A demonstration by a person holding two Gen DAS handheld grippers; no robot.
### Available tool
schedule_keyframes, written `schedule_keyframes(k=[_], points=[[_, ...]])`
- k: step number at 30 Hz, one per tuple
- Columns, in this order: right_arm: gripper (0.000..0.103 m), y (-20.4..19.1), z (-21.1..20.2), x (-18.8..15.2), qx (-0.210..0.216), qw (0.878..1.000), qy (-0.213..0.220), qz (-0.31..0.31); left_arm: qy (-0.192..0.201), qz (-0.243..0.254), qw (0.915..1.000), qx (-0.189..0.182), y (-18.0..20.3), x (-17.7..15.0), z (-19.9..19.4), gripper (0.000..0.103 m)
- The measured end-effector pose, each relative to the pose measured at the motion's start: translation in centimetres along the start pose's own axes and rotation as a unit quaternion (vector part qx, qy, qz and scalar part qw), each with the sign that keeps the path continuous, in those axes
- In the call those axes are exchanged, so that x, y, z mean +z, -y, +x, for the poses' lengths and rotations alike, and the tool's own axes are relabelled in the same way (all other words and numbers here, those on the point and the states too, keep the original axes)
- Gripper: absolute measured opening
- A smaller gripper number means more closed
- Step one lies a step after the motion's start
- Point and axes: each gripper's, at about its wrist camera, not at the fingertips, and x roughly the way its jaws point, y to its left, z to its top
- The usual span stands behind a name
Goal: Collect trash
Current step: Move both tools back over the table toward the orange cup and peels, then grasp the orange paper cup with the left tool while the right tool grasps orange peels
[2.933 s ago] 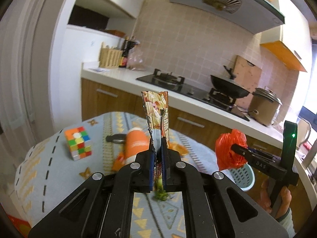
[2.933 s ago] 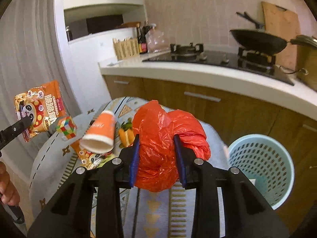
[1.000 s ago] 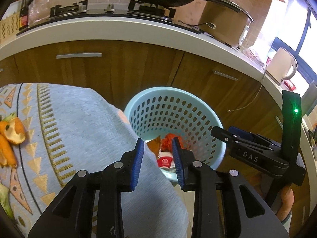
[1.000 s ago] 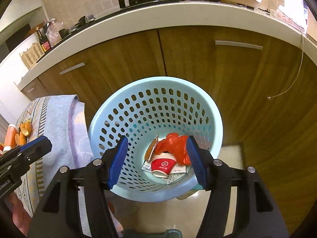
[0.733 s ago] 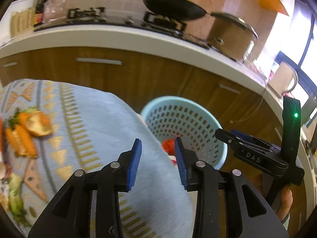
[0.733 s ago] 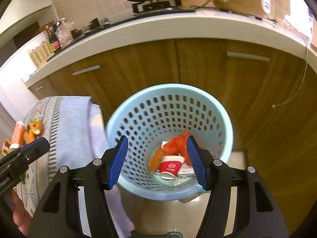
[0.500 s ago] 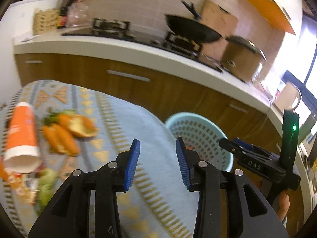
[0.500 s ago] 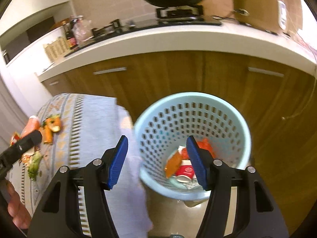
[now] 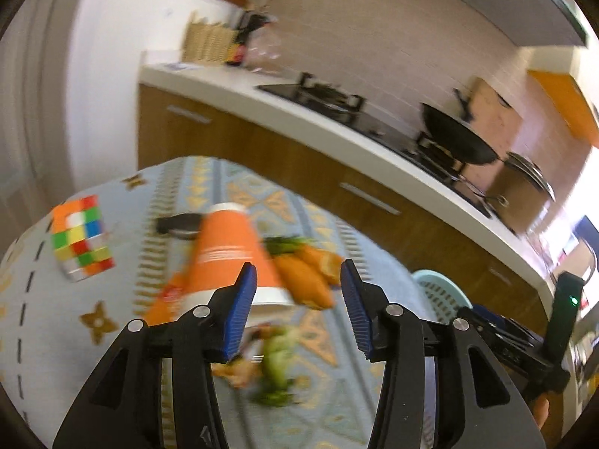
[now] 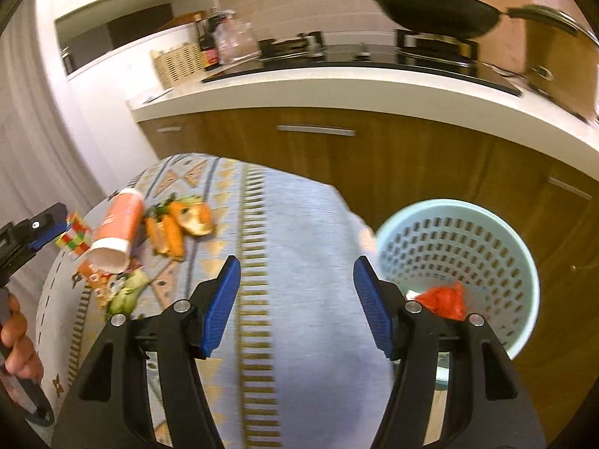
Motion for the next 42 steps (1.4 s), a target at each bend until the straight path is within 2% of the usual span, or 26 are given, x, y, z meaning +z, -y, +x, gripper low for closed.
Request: schedule_keyframes(k=[2, 3, 9, 16, 22, 28, 31, 33, 42], points=[[0.059, -1.0, 0.2, 0.1, 0.003, 1.000, 0.000, -0.006, -0.010, -0.004, 0.9999, 0.000, -1.6, 0.2, 0.5, 0.060], [0.059, -1.7, 0.3, 0.2, 0.006, 1.000, 0.000, -0.010, -0.012, 0.000, 0.9999, -0.006, -2.2, 0.4, 1.0, 0.062], [0.059, -4.1, 0.5, 0.7, 0.017, 0.999, 0.001, -0.035, -0.047, 0.007, 0.9985, 0.028, -4.2, 0.8, 4.0, 0.062], [0.059, -6.0, 1.9, 1.8, 0.031, 0.998, -0.005, -0.059, -0.086, -0.012, 0.9960, 0.018, -5.3, 0.7, 7.2, 0.060], [0.059, -7.1, 4.5, 2.8, 0.056, 0.995, -0.015, -0.076, -0.087, -0.002, 0.9960, 0.020, -4.0, 0.7, 8.6, 0.060], [0.059, -7.2, 8.6, 3.7, 0.056, 0.994, -0.042, -0.083, -0.087, -0.012, 0.9960, 0.018, -4.3, 0.6, 9.9, 0.073], [0.059, -7.5, 10.2, 3.8, 0.058, 0.993, -0.051, -0.083, -0.108, -0.033, 0.9935, 0.018, -5.1, 0.0, 11.3, 0.073], [0.059, -7.5, 10.9, 3.8, 0.064, 0.993, -0.053, -0.081, -0.093, -0.030, 0.9949, 0.023, -5.2, -0.2, 11.2, 0.064], [0.059, -8.2, 13.5, 4.2, 0.072, 0.992, -0.065, -0.076, -0.055, -0.031, 0.9979, 0.014, -5.5, -0.5, 10.0, 0.052]])
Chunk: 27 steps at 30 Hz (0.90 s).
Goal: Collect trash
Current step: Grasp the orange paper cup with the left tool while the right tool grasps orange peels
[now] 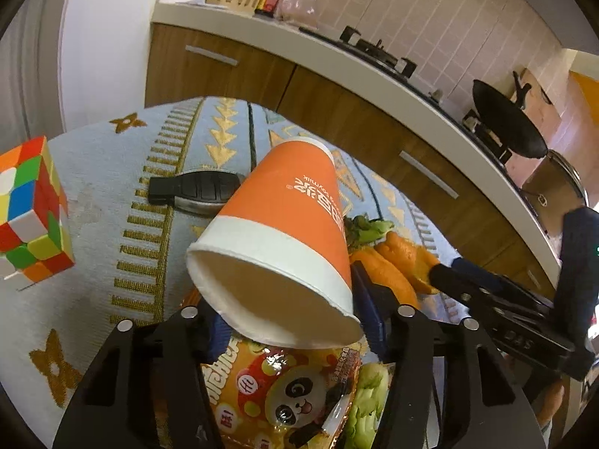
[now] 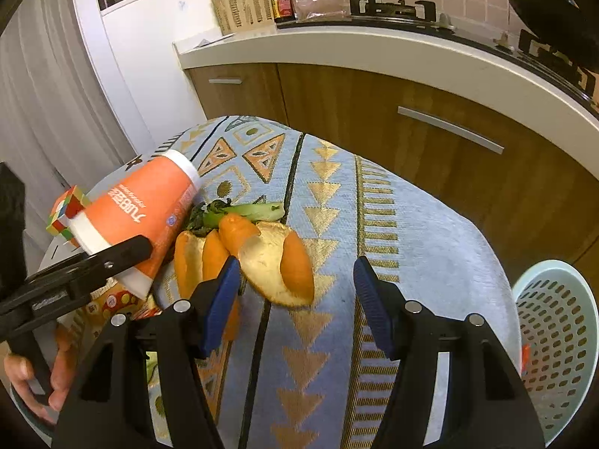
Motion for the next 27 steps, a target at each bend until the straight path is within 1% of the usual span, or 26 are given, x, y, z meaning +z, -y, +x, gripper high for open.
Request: schedule_keyframes(k=[2, 3, 4, 5, 6, 7, 9, 11, 12, 18, 22, 27], points=[[0.058, 0.3, 0.7, 0.0, 0.008, 1.000, -0.009, 0.007, 0.008, 0.001, 1.0000, -0.005, 0.1, -0.1, -0.3, 0.050], [0.053, 0.5, 1.2, -0.1, 0.025, 0.999, -0.014, 0.014, 0.013, -0.001, 0.9999, -0.007, 0.0, -0.2, -0.4, 0.050], [0.038, 0.6, 1.6, -0.2, 0.039, 0.999, -0.021, 0.019, 0.016, -0.002, 0.9998, -0.008, 0.0, -0.2, -0.6, 0.049], [0.027, 0.6, 2.0, -0.3, 0.040, 0.999, -0.027, 0.021, 0.021, -0.003, 0.9997, -0.008, 0.0, -0.3, -0.7, 0.047], [0.019, 0.6, 2.2, -0.5, 0.027, 0.999, -0.024, 0.019, 0.024, -0.003, 0.9997, -0.008, 0.0, -0.3, -0.9, 0.045], [0.014, 0.5, 2.2, -0.5, 0.026, 0.999, -0.021, 0.018, 0.026, -0.003, 0.9996, -0.009, 0.1, -0.3, -0.9, 0.044], [0.009, 0.6, 1.9, -0.5, 0.029, 0.999, -0.016, 0.021, 0.031, -0.004, 0.9995, -0.010, 0.1, -0.3, -1.1, 0.043], [0.008, 0.6, 1.3, -0.5, 0.027, 0.999, -0.005, 0.019, 0.036, -0.005, 0.9993, -0.013, 0.1, -0.2, -1.2, 0.038], [0.007, 0.6, 1.0, -0.5, 0.025, 1.000, 0.002, 0.019, 0.039, -0.004, 0.9991, -0.016, 0.2, -0.2, -1.4, 0.037], [0.007, 0.7, -2.8, -0.1, 0.005, 0.999, 0.045, 0.012, 0.059, 0.010, 0.9977, -0.033, 1.4, 0.2, -2.7, 0.037], [0.007, 1.5, -6.3, -0.1, -0.006, 0.997, 0.076, 0.017, 0.075, 0.024, 0.9958, -0.045, 2.7, 0.7, -4.4, 0.037], [0.007, 3.7, -11.3, -0.3, -0.027, 0.992, 0.118, 0.034, 0.097, 0.057, 0.9919, -0.058, 5.8, 1.3, -7.0, 0.037]])
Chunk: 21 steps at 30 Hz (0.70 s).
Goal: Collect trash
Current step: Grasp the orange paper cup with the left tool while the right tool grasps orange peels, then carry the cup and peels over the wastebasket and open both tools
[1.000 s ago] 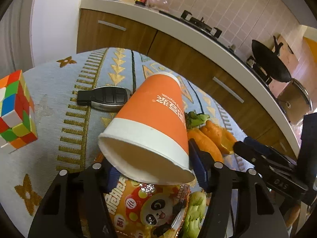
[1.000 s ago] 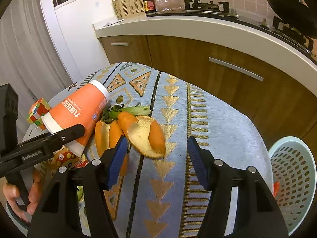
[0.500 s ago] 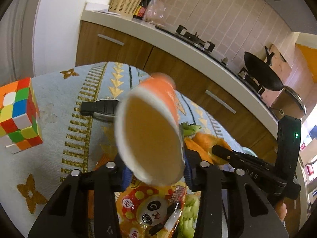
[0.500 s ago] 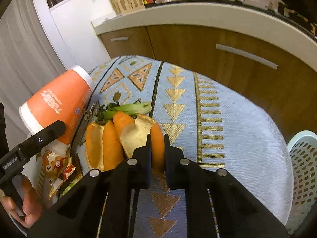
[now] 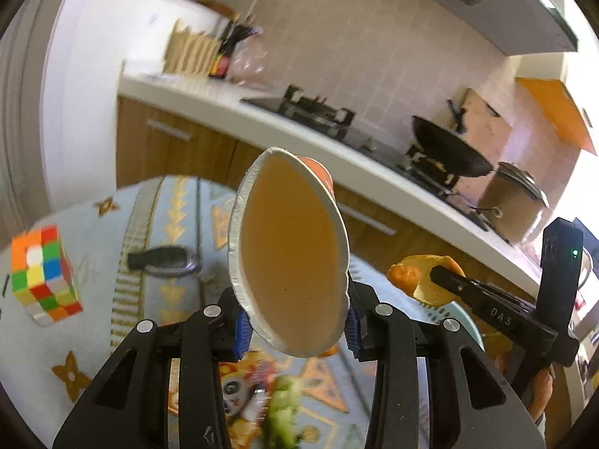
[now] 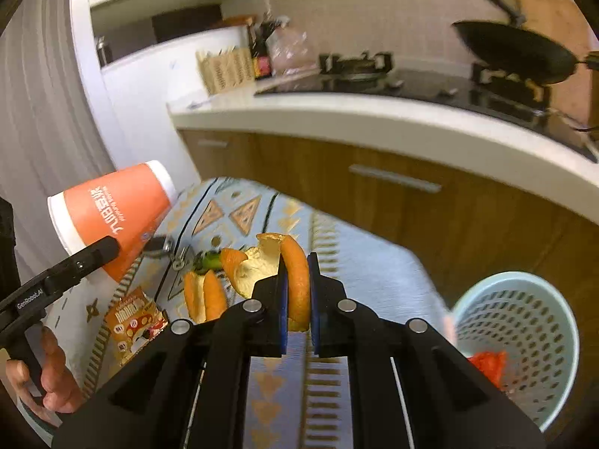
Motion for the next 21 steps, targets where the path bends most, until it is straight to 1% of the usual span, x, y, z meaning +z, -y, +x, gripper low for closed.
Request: schedule_keyframes(k=[3, 7, 13, 17, 21], points=[[0.007, 1.6, -3.0, 0.3, -0.019, 0.999, 0.025, 0.005, 0.009, 0.021, 0.9996, -0.015, 2.9, 0.7, -0.8, 0.037], [0.007, 4.2, -6.9, 0.3, -0.045, 0.998, 0.050, 0.020, 0.012, 0.041, 0.9984, -0.037, 6.2, 0.9, -1.0, 0.037], [0.007, 9.5, -11.4, -0.8, -0.091, 0.992, 0.068, 0.060, -0.002, 0.066, 0.9951, -0.074, 11.5, 0.0, 0.3, 0.037], [0.007, 13.5, -13.0, -2.2, -0.118, 0.987, 0.062, 0.091, -0.019, 0.081, 0.9917, -0.098, 14.8, -1.2, 1.8, 0.037], [0.007, 17.0, -12.8, -4.0, -0.141, 0.982, 0.037, 0.120, -0.042, 0.093, 0.9881, -0.116, 17.7, -2.5, 3.6, 0.037]])
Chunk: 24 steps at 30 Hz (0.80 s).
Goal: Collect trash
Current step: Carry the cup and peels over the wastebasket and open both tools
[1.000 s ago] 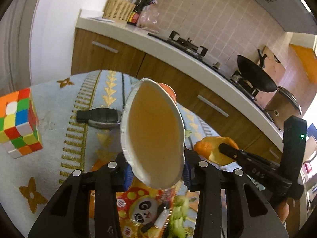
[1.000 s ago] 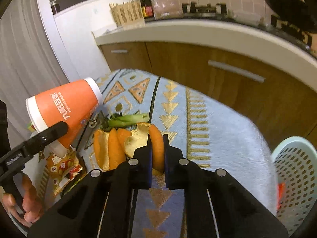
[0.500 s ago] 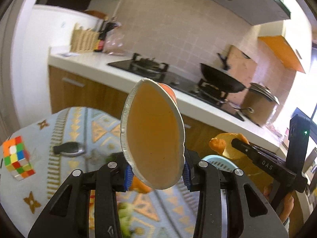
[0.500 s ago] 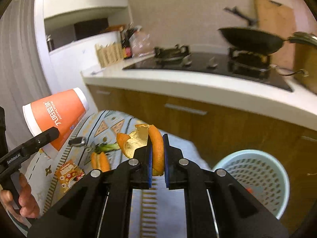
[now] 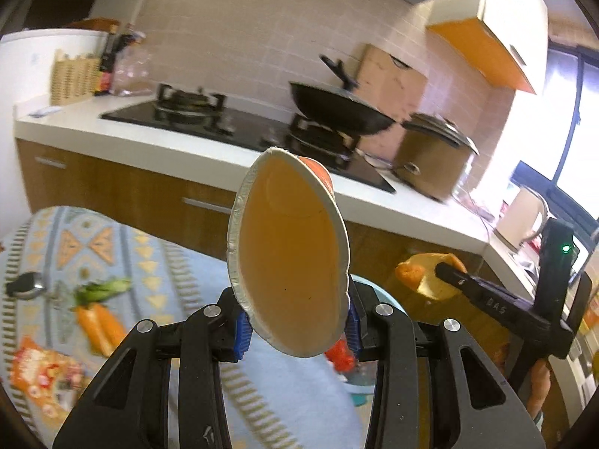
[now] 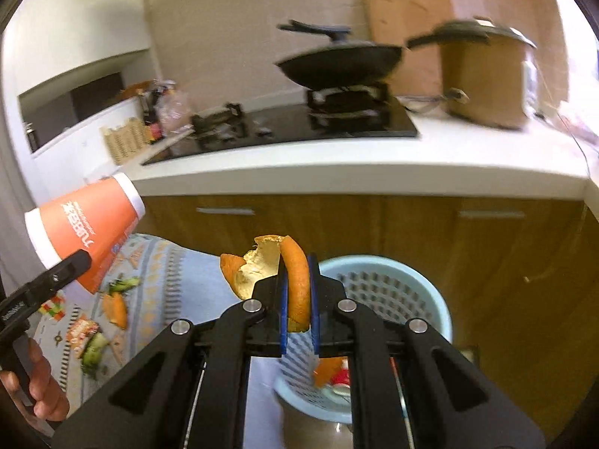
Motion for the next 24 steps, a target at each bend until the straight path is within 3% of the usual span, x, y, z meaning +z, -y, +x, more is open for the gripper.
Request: schedule_keyframes(k=[7, 11, 24], points=[[0.007, 4.1, 3.4, -2.8, -0.031, 0.997, -0.062, 0.039, -0.060, 0.012, 0.9980, -0.019, 3.2, -2.5, 5.3, 0.037], [0.007, 6.1, 5.0, -4.4, -0.053, 0.994, -0.090, 0.043, -0.082, 0.014, 0.9965, -0.010, 4.1, -3.8, 7.4, 0.037], [0.011, 8.0, 10.0, -8.4, -0.067, 0.980, -0.172, 0.071, -0.155, 0.032, 0.9874, 0.007, 5.2, -7.4, 13.0, 0.043]])
